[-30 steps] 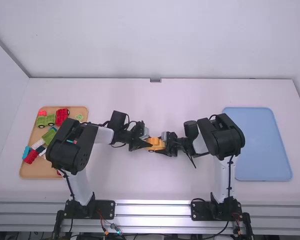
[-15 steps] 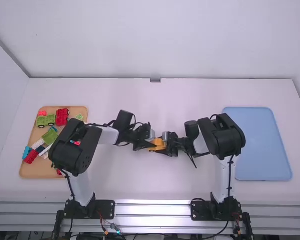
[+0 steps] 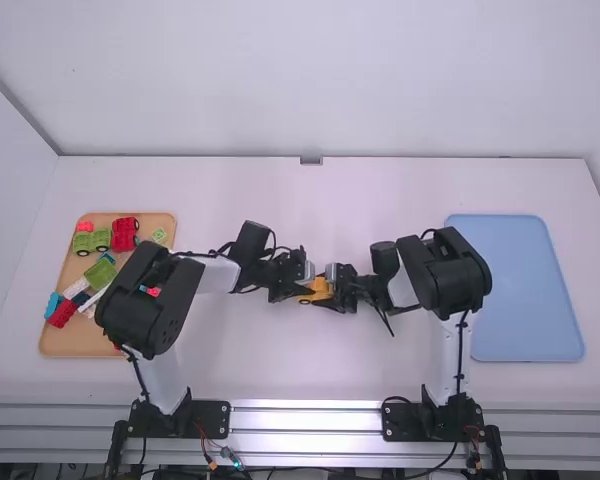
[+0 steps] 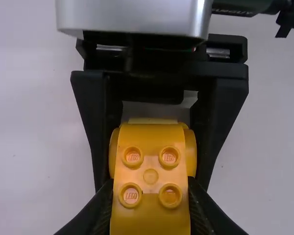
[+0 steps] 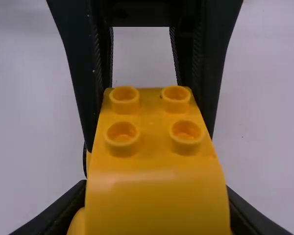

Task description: Assemble lego blocks to make yellow taxi

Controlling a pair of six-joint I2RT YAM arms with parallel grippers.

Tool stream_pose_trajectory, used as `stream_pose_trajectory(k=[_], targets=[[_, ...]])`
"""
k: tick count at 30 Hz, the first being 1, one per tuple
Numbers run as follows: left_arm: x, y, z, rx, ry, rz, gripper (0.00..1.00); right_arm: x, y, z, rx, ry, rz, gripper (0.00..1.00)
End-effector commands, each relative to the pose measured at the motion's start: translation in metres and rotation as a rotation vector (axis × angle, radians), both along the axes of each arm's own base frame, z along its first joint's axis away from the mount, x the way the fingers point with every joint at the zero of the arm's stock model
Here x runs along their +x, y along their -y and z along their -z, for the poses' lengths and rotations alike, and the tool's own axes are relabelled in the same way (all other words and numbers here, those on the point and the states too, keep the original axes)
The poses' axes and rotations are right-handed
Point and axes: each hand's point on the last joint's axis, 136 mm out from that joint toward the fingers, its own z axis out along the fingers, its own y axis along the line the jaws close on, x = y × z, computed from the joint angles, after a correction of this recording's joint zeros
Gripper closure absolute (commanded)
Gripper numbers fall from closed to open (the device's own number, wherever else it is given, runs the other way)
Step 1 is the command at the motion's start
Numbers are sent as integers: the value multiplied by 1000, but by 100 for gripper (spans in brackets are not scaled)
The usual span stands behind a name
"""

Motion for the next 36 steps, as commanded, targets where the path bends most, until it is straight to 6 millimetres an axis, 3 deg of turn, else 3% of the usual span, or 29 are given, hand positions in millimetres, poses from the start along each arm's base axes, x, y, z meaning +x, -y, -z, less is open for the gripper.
stream_pose_trajectory(k=[1,14,21,28,29,36], targets=[[-27,-6,52,202,-71,-26,99,-6,-2,8,-17,-24,-4,53],[-24,-7,57,278,-60,-39,98,-6,-2,8,-17,-25,-4,53],[-21,1,48,231,-59,-18,81,-6,-2,8,-18,-24,-4,53],[-17,4,44,227,-50,-19,78,-6,-2,8,-18,-25,-4,53],[-17,3,42,226,-48,-20,63,-6,-2,8,-18,-24,-4,53],[-15,4,30,216,-29,-22,51,-6,-2,8,-18,-25,-4,53]])
